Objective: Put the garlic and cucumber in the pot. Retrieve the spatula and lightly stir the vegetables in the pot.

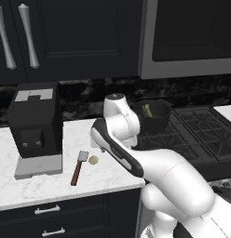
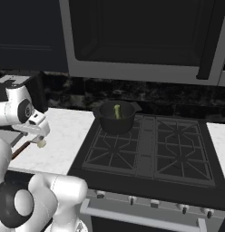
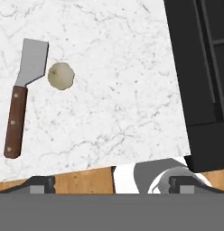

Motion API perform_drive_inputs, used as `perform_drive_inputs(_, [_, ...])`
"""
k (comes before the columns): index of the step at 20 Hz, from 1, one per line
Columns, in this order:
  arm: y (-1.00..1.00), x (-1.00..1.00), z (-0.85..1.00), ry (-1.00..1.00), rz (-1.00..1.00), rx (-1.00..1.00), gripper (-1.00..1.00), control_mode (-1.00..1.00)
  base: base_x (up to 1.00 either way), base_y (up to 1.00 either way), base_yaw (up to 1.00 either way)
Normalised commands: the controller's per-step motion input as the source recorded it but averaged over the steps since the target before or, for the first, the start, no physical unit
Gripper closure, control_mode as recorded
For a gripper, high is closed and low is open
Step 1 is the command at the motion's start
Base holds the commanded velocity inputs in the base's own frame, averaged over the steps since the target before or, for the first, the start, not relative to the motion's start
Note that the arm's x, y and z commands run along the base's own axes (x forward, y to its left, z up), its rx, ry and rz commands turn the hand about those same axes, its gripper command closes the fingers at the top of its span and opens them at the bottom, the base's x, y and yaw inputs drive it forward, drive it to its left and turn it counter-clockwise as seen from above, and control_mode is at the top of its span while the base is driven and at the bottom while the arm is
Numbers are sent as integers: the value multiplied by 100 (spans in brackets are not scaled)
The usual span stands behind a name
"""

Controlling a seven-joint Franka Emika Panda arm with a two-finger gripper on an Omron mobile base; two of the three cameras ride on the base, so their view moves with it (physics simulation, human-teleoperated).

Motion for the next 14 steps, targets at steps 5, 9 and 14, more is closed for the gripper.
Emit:
perform_drive_inputs(5, [17, 37, -57, 10, 5, 0, -100, -100, 0, 0, 0])
perform_drive_inputs(9, [35, 46, -61, 15, 9, 0, -100, -100, 0, 0, 0])
perform_drive_inputs(14, [36, 46, -44, 11, 10, 0, -100, -100, 0, 0, 0])
